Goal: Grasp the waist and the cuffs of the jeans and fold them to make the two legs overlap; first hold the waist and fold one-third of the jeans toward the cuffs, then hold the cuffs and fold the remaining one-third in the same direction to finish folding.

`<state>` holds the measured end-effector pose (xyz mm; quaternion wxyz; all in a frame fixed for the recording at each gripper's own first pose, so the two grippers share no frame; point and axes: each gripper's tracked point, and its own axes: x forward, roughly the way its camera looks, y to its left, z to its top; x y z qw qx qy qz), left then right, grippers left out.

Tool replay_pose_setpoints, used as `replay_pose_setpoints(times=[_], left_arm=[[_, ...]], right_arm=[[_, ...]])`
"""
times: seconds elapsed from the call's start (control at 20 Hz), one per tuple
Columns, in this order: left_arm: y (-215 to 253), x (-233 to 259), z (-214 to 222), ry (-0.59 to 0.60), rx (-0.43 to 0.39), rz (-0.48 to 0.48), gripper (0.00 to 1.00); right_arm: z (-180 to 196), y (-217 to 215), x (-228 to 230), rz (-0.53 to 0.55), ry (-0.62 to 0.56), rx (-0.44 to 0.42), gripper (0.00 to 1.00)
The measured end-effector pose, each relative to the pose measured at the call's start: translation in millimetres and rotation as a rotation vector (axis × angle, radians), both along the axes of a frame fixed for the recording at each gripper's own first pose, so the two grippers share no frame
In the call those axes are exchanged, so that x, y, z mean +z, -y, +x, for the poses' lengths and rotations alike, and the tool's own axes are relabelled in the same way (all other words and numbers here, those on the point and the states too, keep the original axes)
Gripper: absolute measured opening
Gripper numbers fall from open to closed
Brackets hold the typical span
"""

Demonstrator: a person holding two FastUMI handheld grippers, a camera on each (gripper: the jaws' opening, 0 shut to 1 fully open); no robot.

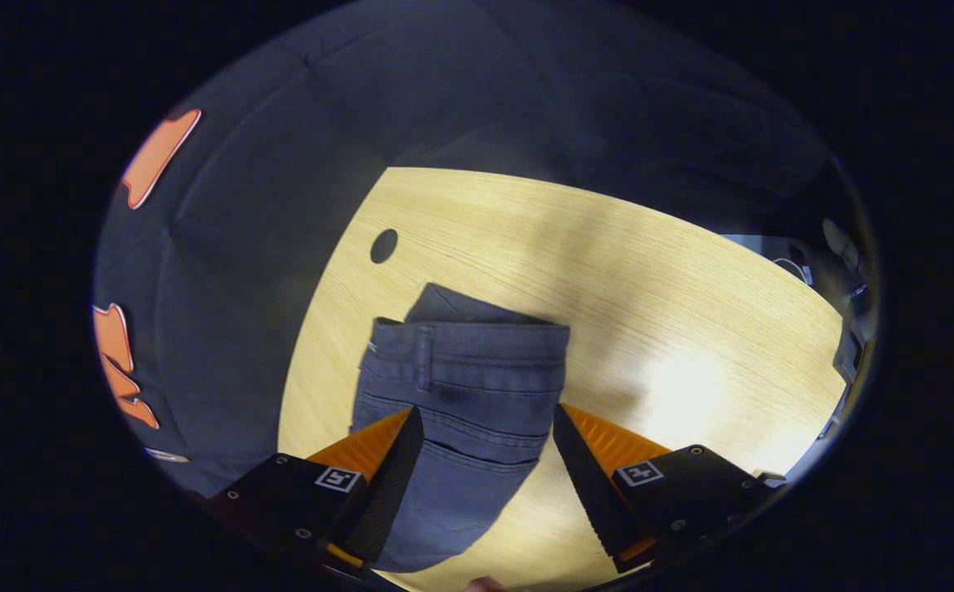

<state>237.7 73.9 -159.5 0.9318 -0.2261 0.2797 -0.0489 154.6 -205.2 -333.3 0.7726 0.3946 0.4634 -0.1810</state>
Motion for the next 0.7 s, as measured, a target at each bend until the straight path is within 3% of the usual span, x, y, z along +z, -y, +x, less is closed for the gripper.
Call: replay_pose_setpoints(times=[0.25, 0.4, 0.6, 0.7], left_arm=[[6.3, 24.6, -21.5, 0.069, -0.007, 0.025, 0.97], [11.8, 35.8, -38.6, 0.097, -0.006, 0.087, 0.97], [19.4, 34.0, -60.3, 0.082, -0.001, 0.07, 0.97], [26.7, 30.8, -66.7, 0.079, 0.005, 0.078, 0.97]], right_arm=[[10.1, 7.7, -21.7, -0.1, 0.003, 0.031, 0.98], [20.2, 7.1, -35.2, -0.137, 0.016, 0.041, 0.99], [24.9, 7.8, -37.6, -0.166, 0.122, 0.022, 0.98], [27.7, 8.1, -37.9, -0.207, 0.152, 0.044, 0.92]])
